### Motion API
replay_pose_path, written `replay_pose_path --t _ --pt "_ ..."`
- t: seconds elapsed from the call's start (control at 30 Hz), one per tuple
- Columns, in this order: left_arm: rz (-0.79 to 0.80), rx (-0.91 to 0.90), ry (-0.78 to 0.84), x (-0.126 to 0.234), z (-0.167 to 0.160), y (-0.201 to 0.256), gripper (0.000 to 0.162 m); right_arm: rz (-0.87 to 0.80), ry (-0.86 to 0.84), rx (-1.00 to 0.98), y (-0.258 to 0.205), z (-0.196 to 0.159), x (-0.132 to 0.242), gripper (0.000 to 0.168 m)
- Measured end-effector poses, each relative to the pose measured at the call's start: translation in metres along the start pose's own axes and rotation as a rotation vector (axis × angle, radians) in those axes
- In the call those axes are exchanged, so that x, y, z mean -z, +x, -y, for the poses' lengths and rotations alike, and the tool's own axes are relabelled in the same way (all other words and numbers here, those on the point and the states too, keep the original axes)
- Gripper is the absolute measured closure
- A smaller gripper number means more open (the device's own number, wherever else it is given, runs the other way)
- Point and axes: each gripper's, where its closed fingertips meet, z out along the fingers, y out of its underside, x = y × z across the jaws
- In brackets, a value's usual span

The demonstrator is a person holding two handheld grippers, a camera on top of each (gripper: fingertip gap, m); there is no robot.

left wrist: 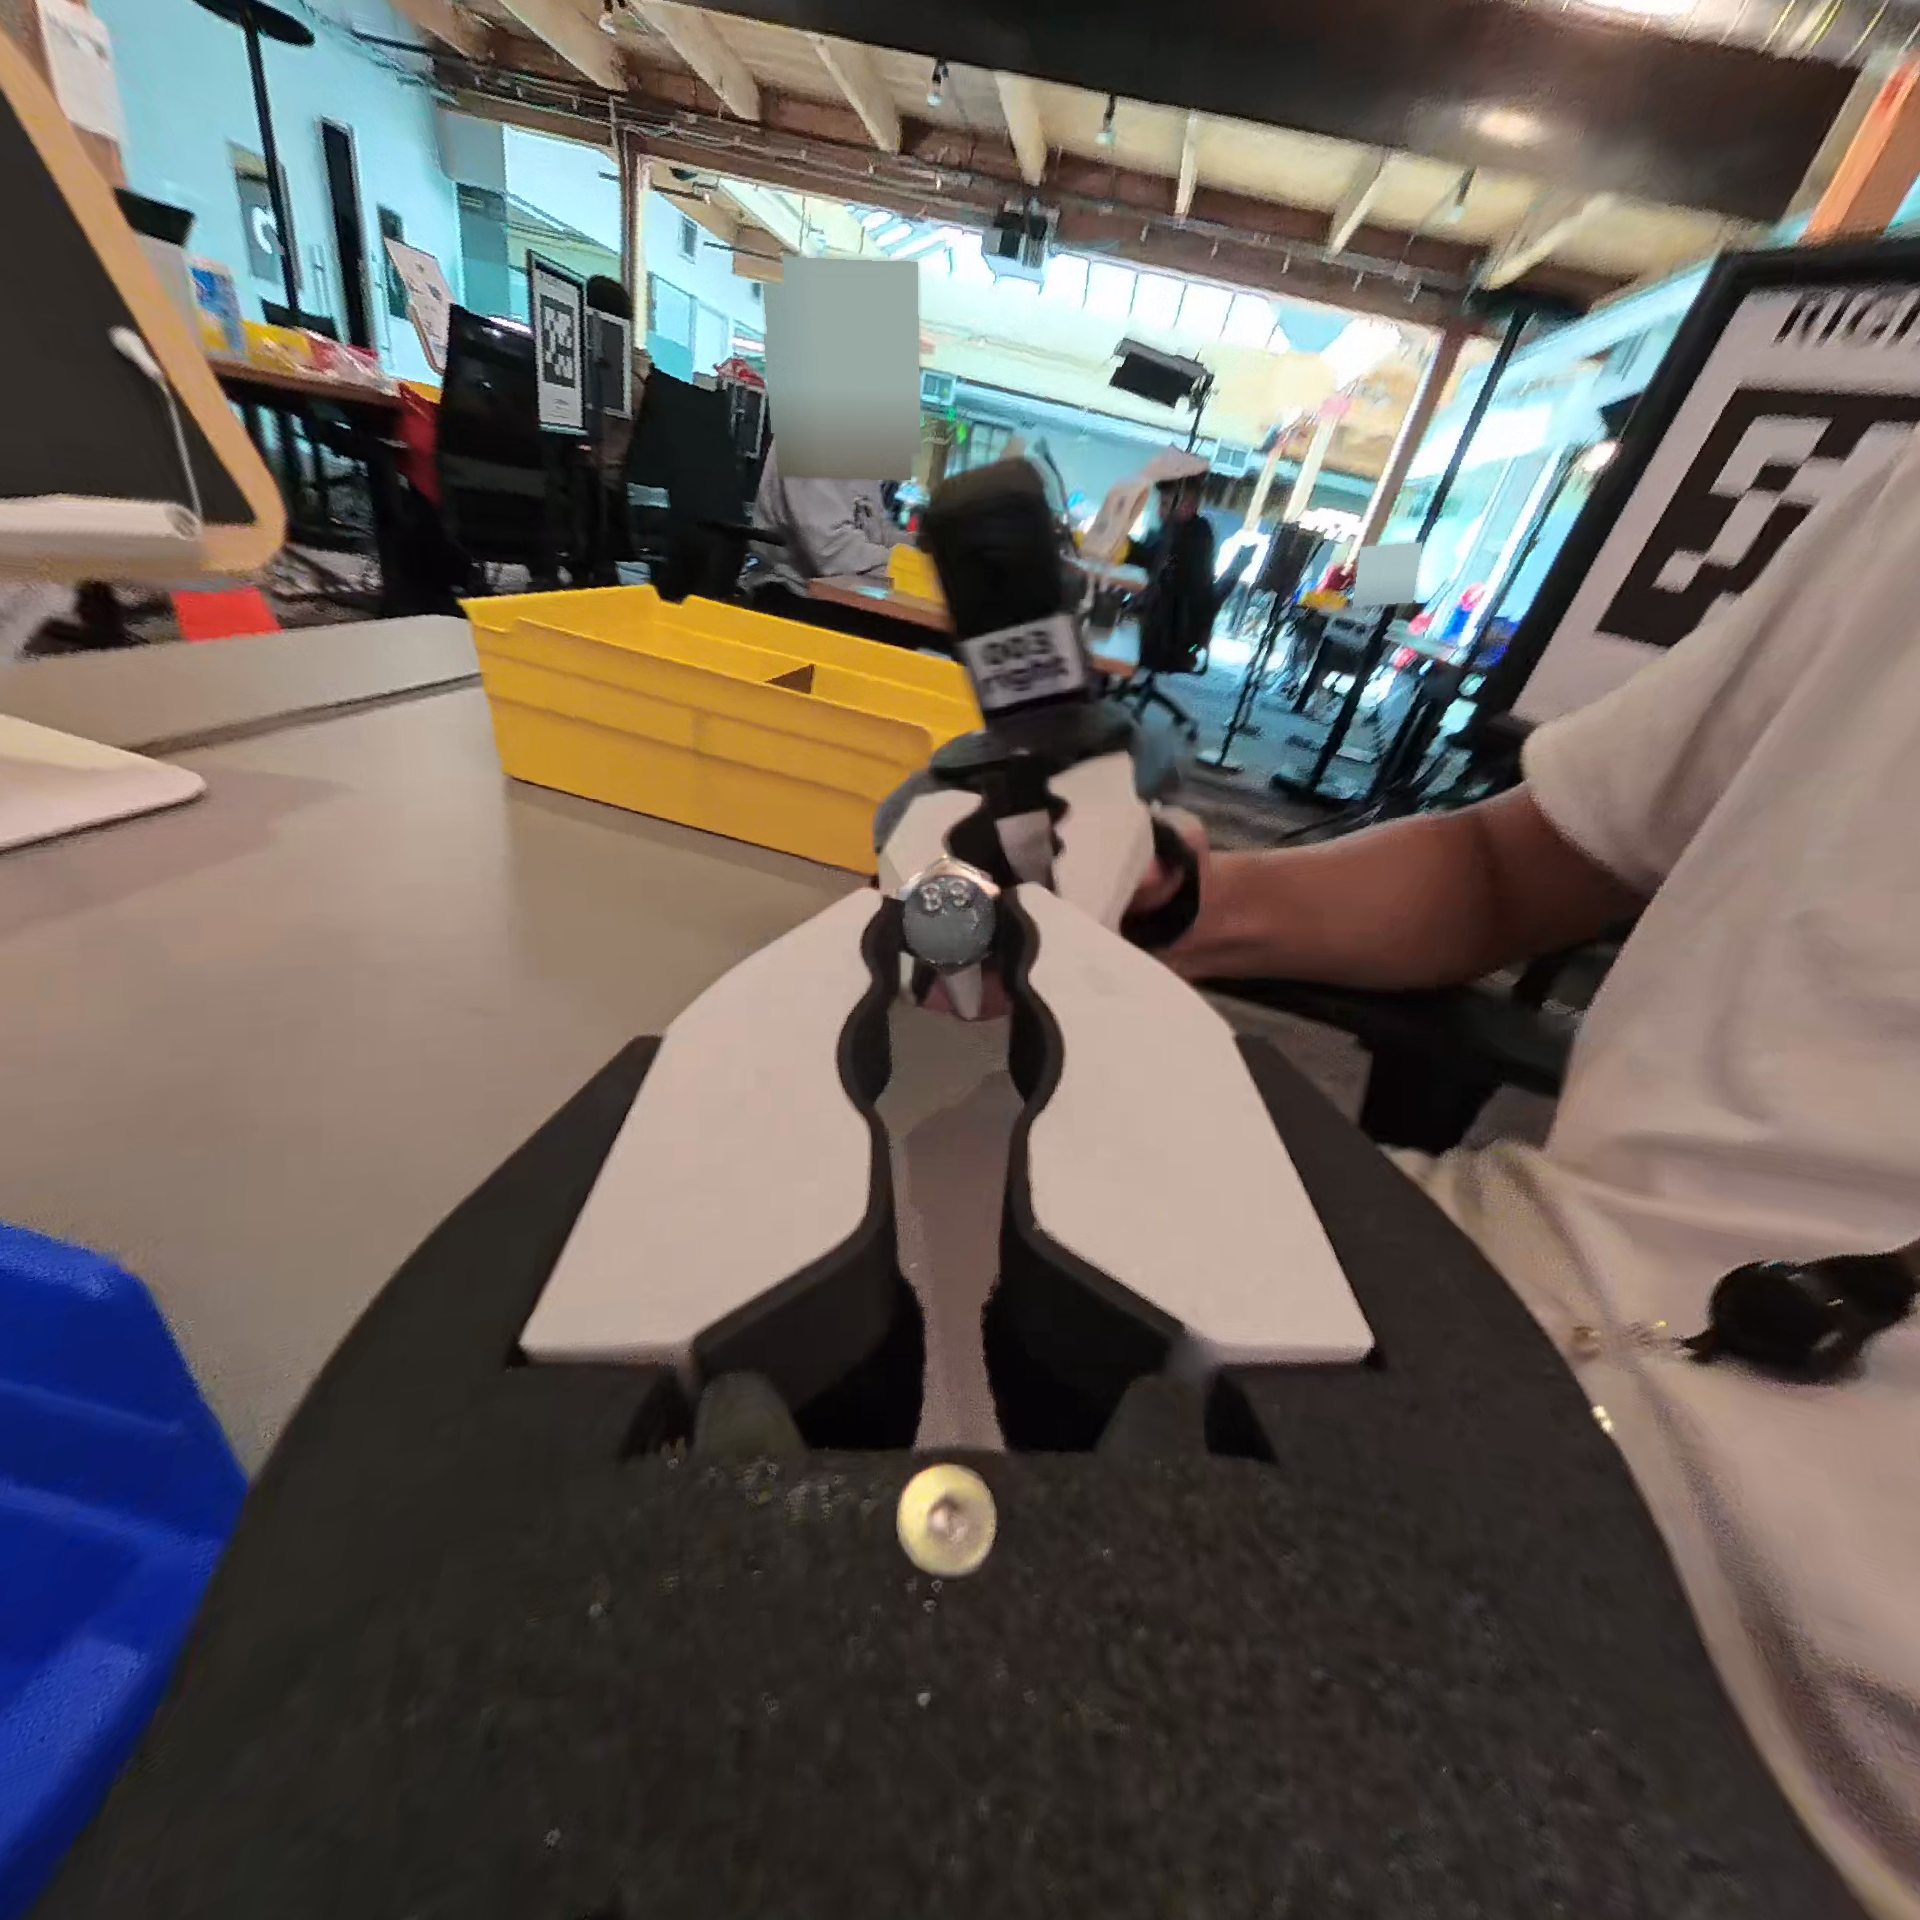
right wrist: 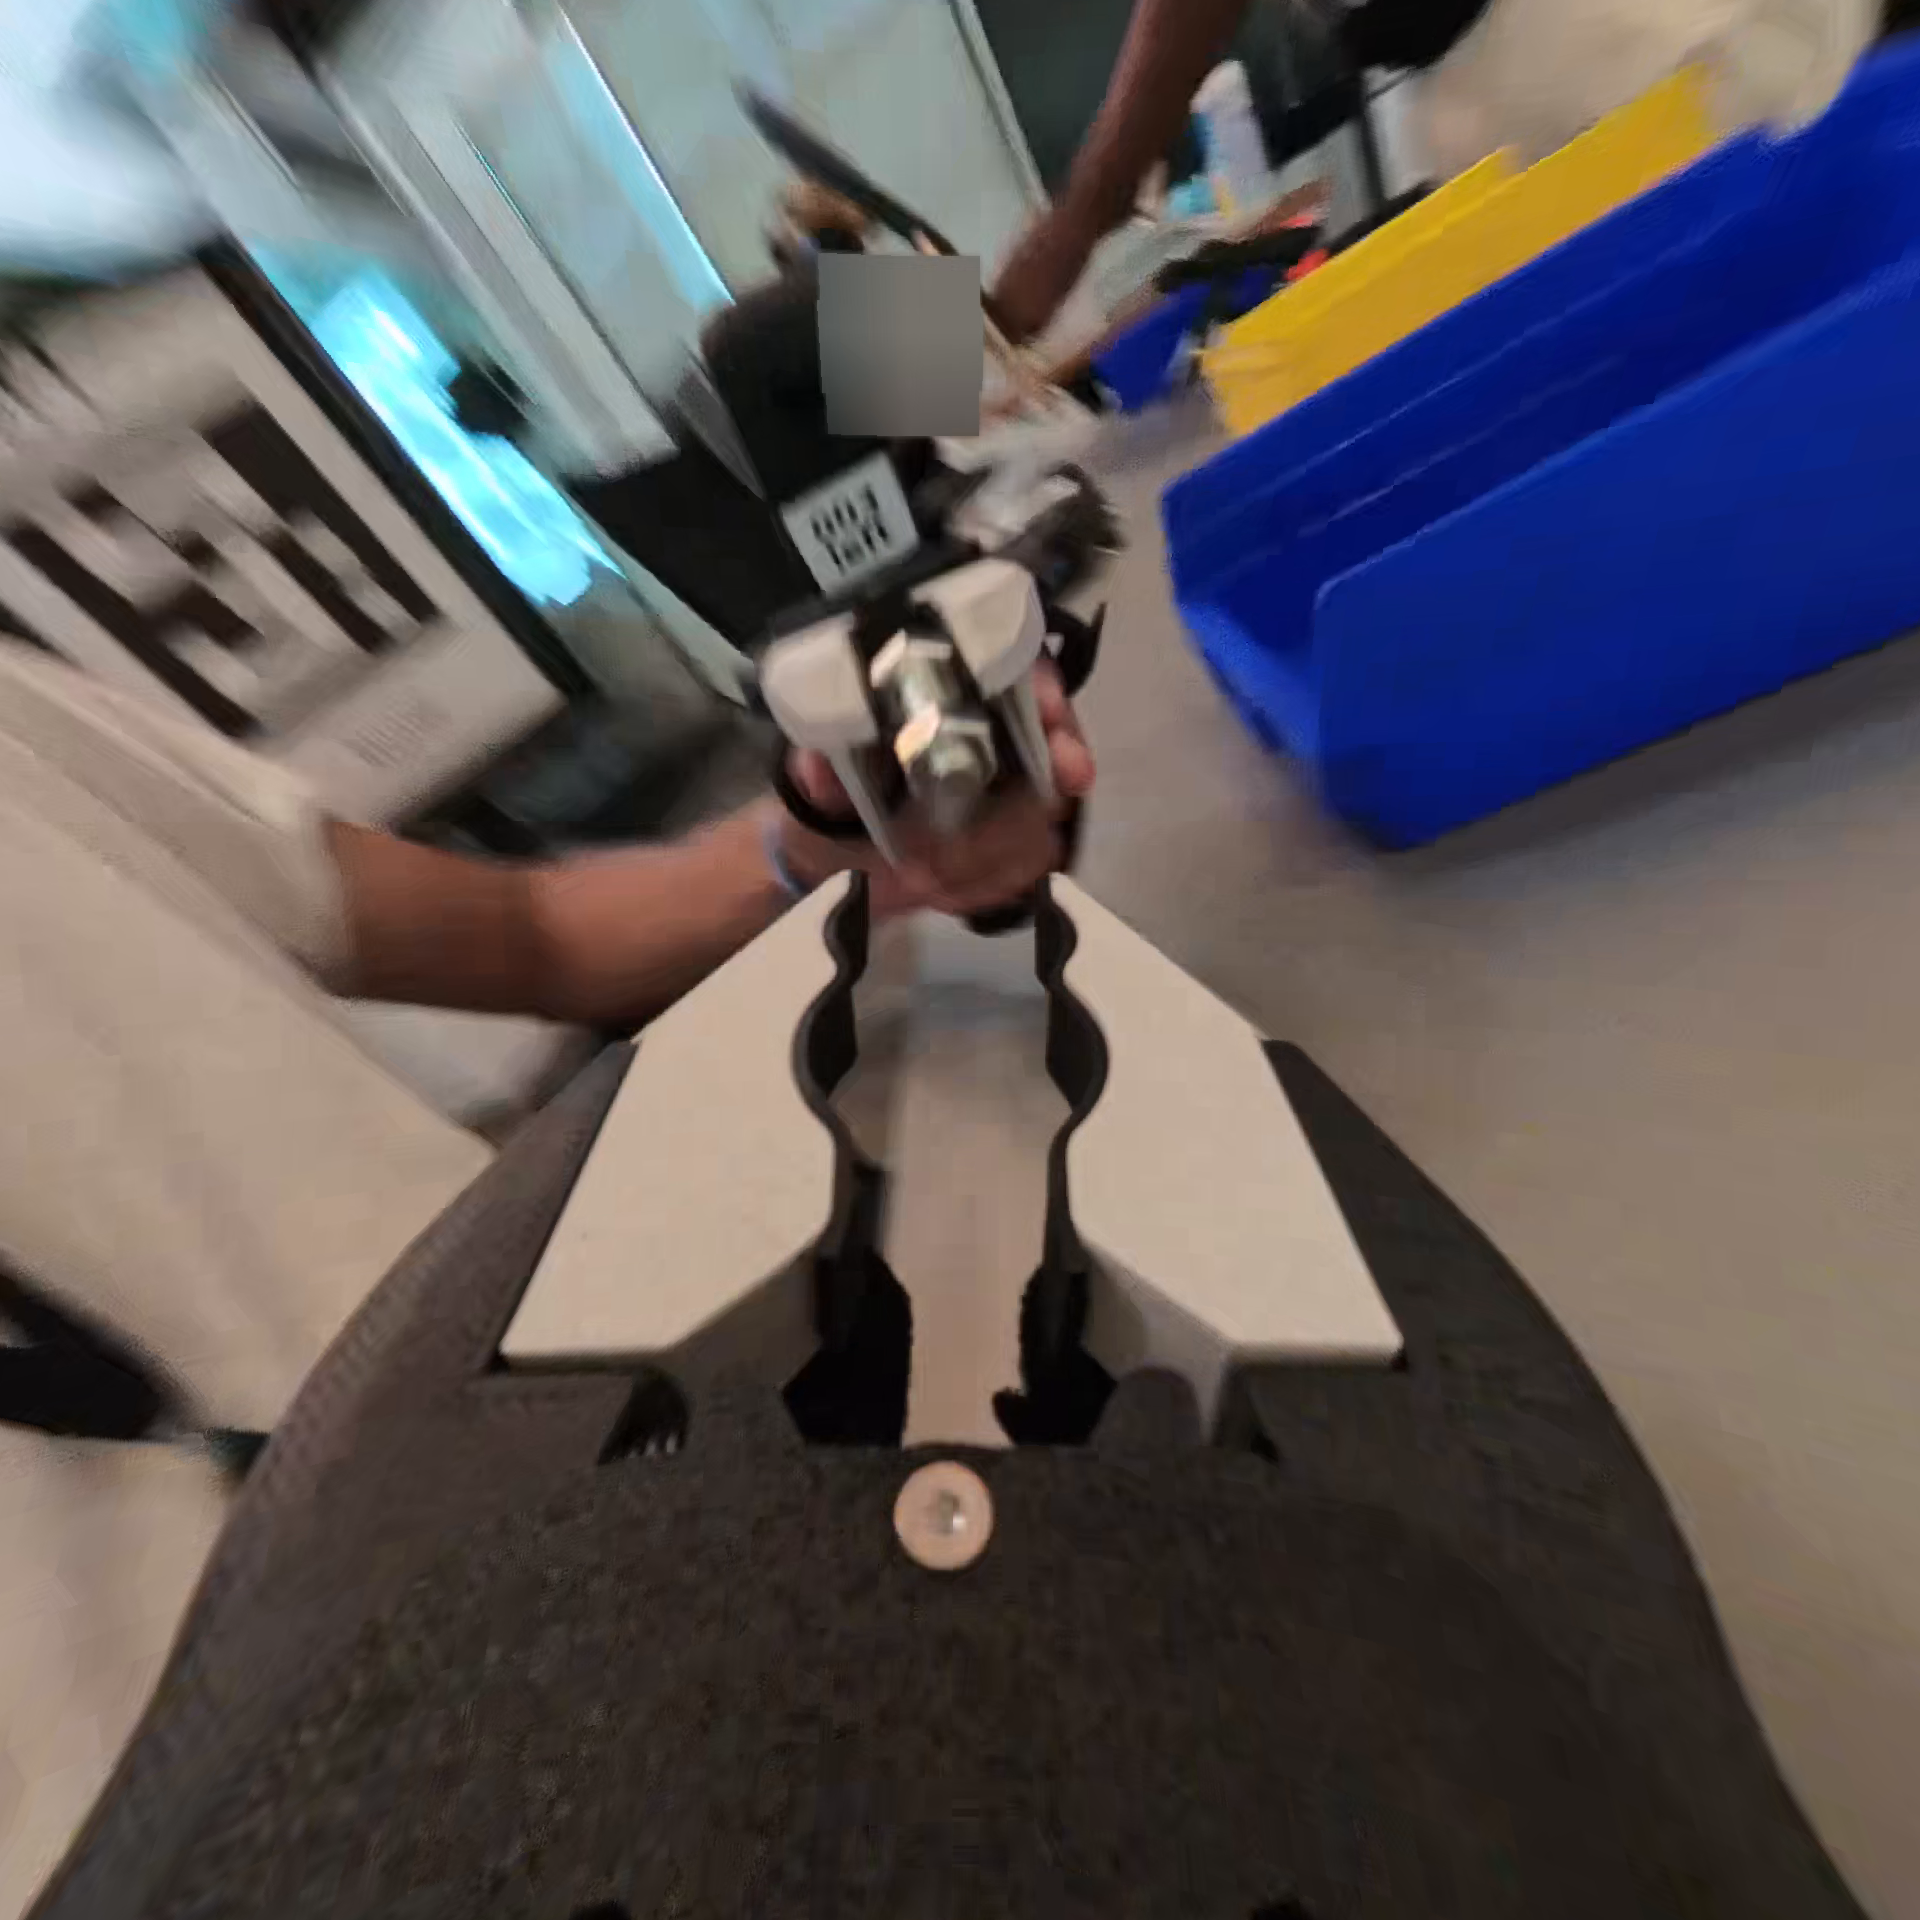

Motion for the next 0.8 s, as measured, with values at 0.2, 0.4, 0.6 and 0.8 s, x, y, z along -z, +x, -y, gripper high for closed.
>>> replay_pose_path --t 0.2,0.4,0.6,0.8 --pt "-0.064 -0.107 -0.062 -0.02 -0.009 0.012 0.145 0.425 0.107 -0.658 -0.005 0.005 0.017 0.126" --pt "-0.143 -0.097 -0.074 -0.043 -0.012 0.011 0.145 0.45 0.171 -0.695 -0.013 0.005 0.033 0.145" --pt "-0.259 -0.063 -0.06 -0.063 -0.008 0.016 0.144 0.342 0.264 -0.616 -0.015 0.007 0.053 0.157" --pt "-0.335 0.026 -0.095 -0.079 -0.012 0.018 0.144 0.061 0.223 -0.337 -0.005 -0.004 0.066 0.168"
